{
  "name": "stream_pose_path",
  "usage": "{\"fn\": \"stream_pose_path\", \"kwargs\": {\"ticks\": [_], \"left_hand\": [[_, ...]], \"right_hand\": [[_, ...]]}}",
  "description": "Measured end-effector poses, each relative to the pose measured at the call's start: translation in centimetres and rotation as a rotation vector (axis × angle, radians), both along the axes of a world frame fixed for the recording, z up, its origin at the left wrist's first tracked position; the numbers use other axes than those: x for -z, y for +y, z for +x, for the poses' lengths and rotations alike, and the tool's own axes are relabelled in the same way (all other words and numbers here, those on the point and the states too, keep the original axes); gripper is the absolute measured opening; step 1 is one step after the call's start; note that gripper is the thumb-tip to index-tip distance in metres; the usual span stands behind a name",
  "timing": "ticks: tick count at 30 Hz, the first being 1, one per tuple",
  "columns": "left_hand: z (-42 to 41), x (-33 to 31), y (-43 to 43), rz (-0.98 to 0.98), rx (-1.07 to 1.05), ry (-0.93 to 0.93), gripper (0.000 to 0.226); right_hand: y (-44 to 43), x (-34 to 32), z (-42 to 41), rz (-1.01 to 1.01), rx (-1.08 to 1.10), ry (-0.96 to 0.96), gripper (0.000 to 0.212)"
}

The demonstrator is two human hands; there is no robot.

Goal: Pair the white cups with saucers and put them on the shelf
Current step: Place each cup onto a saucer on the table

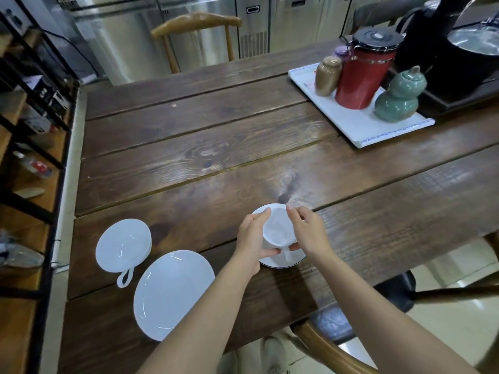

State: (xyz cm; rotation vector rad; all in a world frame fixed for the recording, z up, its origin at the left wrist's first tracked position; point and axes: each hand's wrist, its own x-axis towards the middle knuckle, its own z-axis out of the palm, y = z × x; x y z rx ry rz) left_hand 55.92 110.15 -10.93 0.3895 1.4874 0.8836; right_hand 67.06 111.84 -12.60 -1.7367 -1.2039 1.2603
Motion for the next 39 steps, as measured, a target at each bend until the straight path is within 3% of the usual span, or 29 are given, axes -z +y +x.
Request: {"fn": "stream_pose_path", "kwargs": {"ticks": [4,7,9,14,17,20,23,26,31,34,39], "left_hand": [[-0.3,-0.4,0.2,-0.016,0.057,0.028,0.036],[-1.7,-0.9,0.5,0.101,0.121,0.294,0.025],[-3.5,-1.4,0.4,0.226,0.097,0.508,0.026],[-9.5,-3.4,-1.1,0.401,-0.104,0.841,0.023],[-13.5,-3.7,-2.4,0.437,-0.201,0.928,0.019],[-17.8,-3.1,-3.6,0.426,-0.293,1.031,0.035],[-21.6,-2.0,-5.2,0.285,-0.319,0.933,0.057],[-24.4,-0.7,-6.5,0.195,-0.357,0.600,0.070],[-26.3,1.2,-7.5,0.114,-0.401,0.041,0.057],[-26.4,1.2,-7.3,0.090,-0.345,-0.038,0.048],[-26.5,0.8,-6.9,0.082,-0.295,0.034,0.047]], "right_hand": [[0.6,0.5,0.5,-0.022,-0.050,-0.187,0.037],[1.3,0.0,0.7,0.077,-0.017,-0.518,0.041],[1.8,-1.2,0.1,0.178,0.012,-0.585,0.039],[2.1,-3.6,-5.2,0.428,-0.148,-0.491,0.035],[1.6,-3.6,-10.0,0.408,-0.286,-0.331,0.025],[0.8,-2.7,-14.6,0.287,-0.454,-0.188,0.028],[0.1,-1.3,-18.7,0.116,-0.551,-0.064,0.042],[-0.6,0.0,-21.8,-0.116,-0.586,0.094,0.067],[-0.9,1.6,-24.1,-0.311,-0.680,0.269,0.086],[-0.9,1.5,-24.3,-0.343,-0.650,0.409,0.060],[-0.8,0.5,-25.1,-0.368,-0.491,0.344,0.055]]}}
